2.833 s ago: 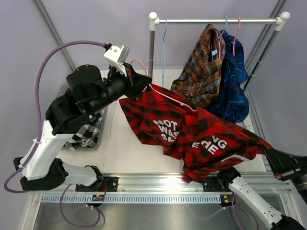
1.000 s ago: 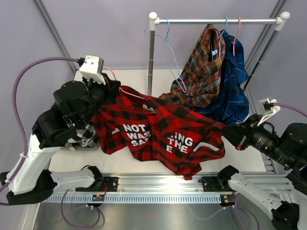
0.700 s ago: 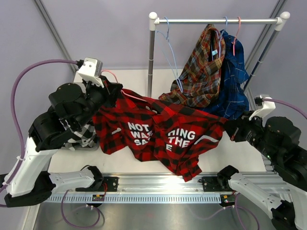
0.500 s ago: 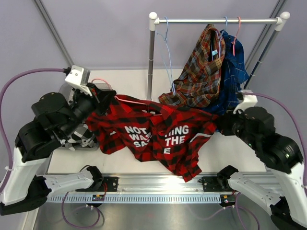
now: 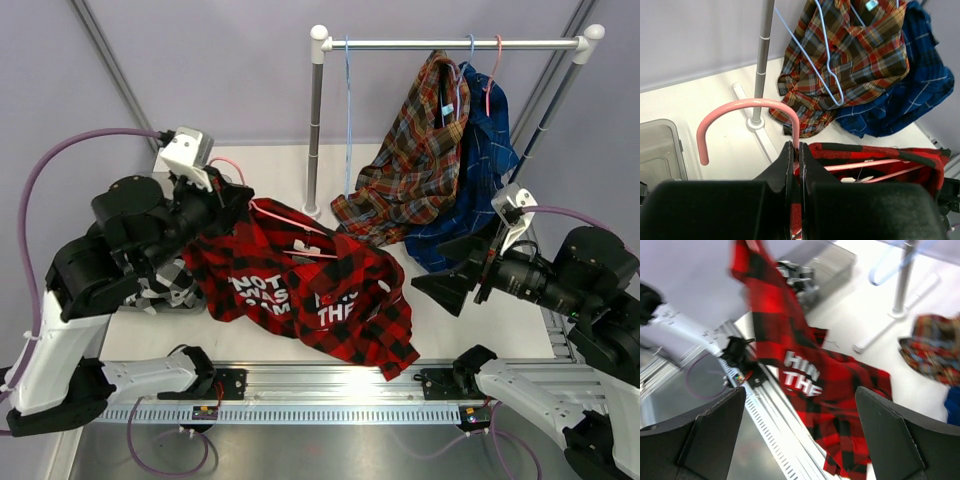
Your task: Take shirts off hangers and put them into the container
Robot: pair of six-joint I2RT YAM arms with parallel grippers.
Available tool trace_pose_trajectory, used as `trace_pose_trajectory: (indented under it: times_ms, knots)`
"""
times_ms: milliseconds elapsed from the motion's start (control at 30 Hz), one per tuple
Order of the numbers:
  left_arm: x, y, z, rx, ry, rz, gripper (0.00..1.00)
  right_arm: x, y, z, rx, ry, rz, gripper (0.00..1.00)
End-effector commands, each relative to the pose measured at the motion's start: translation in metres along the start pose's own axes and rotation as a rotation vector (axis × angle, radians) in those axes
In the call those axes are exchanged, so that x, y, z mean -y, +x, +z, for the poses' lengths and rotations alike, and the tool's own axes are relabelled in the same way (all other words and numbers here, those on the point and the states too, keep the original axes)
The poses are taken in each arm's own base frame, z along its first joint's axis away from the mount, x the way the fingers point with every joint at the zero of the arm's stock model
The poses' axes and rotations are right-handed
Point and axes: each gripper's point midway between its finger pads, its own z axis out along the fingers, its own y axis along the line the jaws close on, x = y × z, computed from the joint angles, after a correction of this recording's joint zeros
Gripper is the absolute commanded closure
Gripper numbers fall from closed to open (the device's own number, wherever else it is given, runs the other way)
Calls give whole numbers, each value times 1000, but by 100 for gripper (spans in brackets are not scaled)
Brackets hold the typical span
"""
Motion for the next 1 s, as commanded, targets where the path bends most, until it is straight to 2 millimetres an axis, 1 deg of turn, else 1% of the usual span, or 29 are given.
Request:
trace_pose_trajectory:
  times_ms: [0,33,67,100,167,267,300,400,467,533,600,633,700,867,933,967]
  knots:
    - [13,-21,-1,51,57,-29,100,-33,-6,1,-18,-207,-86,2]
    - [15,-23,-2,54,66,-30,100,-35,-6,4,-28,-228,-88,4]
    - [16,-25,-1,54,72,-31,100,-37,-4,9,-46,-255,-79,9]
    - [19,-24,2,46,79,-29,100,-42,-1,11,-62,-294,-73,11]
    - [23,-31,-1,52,97,-33,100,-35,6,23,-85,-288,-62,13]
    - [29,-33,0,48,124,-33,100,-22,13,34,-103,-252,-77,14]
    - [30,-34,-2,49,134,-35,100,-20,14,37,-109,-247,-79,15]
    - [33,-33,-3,44,152,-40,100,-4,19,50,-136,-186,-81,15]
    - [35,-32,-5,40,162,-42,100,1,19,55,-145,-169,-84,16]
    - [35,-31,-6,37,166,-44,100,4,19,57,-153,-155,-83,18]
    - [35,-30,-7,39,170,-46,100,5,21,60,-166,-154,-78,23]
    - [35,-31,-8,46,173,-46,100,5,23,61,-173,-157,-72,35]
    - [35,-31,-7,45,170,-43,100,3,26,60,-179,-162,-65,44]
    - [34,-35,-5,49,159,-32,100,-5,36,56,-183,-185,-43,43]
    - [36,-36,-4,50,166,-33,100,-8,40,57,-196,-196,-30,45]
    - [36,-36,-4,48,169,-32,100,-9,41,58,-199,-199,-29,54]
